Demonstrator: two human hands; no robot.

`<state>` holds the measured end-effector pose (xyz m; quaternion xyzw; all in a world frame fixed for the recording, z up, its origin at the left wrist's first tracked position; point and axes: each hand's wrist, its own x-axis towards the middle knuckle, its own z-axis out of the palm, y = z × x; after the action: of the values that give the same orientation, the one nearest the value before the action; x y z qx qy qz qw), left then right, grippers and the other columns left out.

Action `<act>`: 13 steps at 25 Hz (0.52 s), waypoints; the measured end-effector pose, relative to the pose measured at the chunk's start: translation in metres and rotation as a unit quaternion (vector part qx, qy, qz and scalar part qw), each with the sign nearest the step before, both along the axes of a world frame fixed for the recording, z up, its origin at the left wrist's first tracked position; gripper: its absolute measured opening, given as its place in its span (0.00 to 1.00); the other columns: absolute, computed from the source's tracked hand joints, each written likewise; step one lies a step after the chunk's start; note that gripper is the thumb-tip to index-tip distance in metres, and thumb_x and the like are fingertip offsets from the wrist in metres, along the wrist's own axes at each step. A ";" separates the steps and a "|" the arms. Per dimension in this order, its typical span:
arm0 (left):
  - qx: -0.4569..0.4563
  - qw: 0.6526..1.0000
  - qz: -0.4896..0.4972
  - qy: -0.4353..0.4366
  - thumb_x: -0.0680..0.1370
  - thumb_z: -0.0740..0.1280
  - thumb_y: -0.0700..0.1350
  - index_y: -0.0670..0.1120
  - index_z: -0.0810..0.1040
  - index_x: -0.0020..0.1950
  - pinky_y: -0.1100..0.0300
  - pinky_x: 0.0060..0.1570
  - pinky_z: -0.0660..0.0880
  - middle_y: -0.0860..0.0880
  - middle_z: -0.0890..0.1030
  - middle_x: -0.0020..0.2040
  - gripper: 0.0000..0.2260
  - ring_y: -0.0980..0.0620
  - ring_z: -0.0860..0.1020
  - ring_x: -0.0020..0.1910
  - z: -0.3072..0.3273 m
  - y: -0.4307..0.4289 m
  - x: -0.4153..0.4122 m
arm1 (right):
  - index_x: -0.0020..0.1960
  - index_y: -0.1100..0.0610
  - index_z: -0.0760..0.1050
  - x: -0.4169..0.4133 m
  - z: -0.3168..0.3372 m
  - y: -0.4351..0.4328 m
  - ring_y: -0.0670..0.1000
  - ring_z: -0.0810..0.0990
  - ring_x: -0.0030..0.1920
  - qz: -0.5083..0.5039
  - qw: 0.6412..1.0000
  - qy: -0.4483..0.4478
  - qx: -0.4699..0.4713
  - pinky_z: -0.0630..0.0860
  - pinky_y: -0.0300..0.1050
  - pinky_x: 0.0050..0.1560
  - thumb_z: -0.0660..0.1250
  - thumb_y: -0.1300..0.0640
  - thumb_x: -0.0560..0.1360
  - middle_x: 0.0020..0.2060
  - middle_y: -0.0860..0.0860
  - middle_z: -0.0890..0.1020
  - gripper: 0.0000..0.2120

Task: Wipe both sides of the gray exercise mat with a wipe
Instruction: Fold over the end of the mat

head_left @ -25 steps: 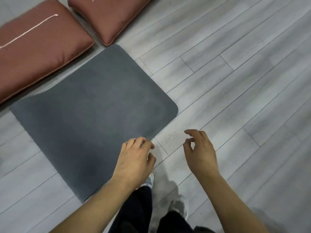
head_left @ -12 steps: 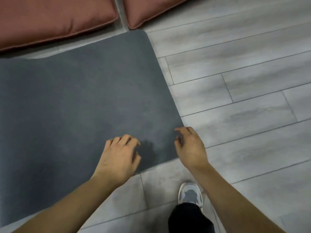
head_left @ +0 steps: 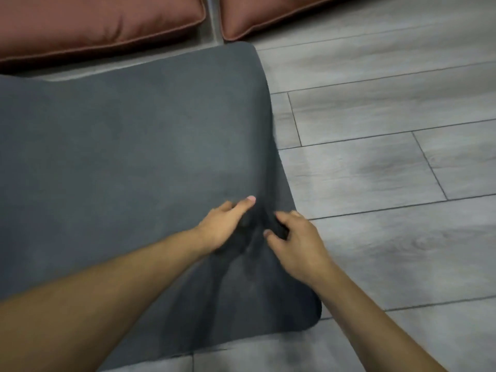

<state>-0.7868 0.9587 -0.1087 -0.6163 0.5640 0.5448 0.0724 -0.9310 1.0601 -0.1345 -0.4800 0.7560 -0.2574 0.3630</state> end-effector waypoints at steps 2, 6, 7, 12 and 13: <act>0.081 0.986 0.129 0.072 0.75 0.64 0.71 0.48 0.78 0.70 0.44 0.72 0.69 0.41 0.79 0.68 0.34 0.39 0.76 0.69 0.015 -0.010 0.000 | 0.66 0.43 0.72 0.030 0.027 0.005 0.47 0.71 0.53 0.136 0.990 0.012 -0.037 0.68 0.45 0.58 0.60 0.36 0.75 0.48 0.43 0.71 0.23; -0.019 0.991 0.132 0.021 0.80 0.70 0.50 0.43 0.81 0.62 0.51 0.45 0.83 0.46 0.86 0.50 0.14 0.46 0.85 0.46 0.003 -0.020 0.036 | 0.58 0.46 0.78 0.020 0.019 -0.016 0.42 0.75 0.53 0.110 0.990 -0.090 0.004 0.69 0.42 0.58 0.58 0.34 0.76 0.50 0.41 0.75 0.21; -0.050 0.988 0.146 0.010 0.81 0.70 0.47 0.42 0.81 0.61 0.56 0.41 0.81 0.47 0.85 0.50 0.13 0.49 0.84 0.44 -0.005 -0.019 0.047 | 0.54 0.48 0.79 0.006 0.003 -0.023 0.45 0.77 0.50 0.025 0.999 -0.035 -0.017 0.72 0.45 0.55 0.61 0.38 0.76 0.48 0.44 0.77 0.17; -0.128 0.962 0.239 -0.017 0.77 0.75 0.48 0.43 0.81 0.61 0.51 0.57 0.80 0.47 0.85 0.54 0.16 0.47 0.83 0.52 -0.017 -0.018 0.092 | 0.58 0.58 0.72 -0.029 -0.053 -0.058 0.62 0.78 0.55 -0.158 0.974 0.121 0.111 0.75 0.53 0.55 0.68 0.40 0.73 0.53 0.58 0.80 0.25; -0.137 0.963 0.229 -0.031 0.76 0.75 0.49 0.44 0.80 0.61 0.49 0.59 0.79 0.48 0.85 0.55 0.17 0.46 0.83 0.53 -0.017 -0.020 0.097 | 0.55 0.58 0.74 -0.026 -0.056 -0.066 0.61 0.79 0.53 -0.165 0.977 0.083 0.103 0.76 0.50 0.52 0.67 0.40 0.74 0.50 0.57 0.81 0.22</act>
<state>-0.6896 0.9383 -0.1259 -0.7495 0.4747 0.4448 -0.1224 -0.9572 0.9939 -0.1905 -0.3279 0.8749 -0.1936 0.2992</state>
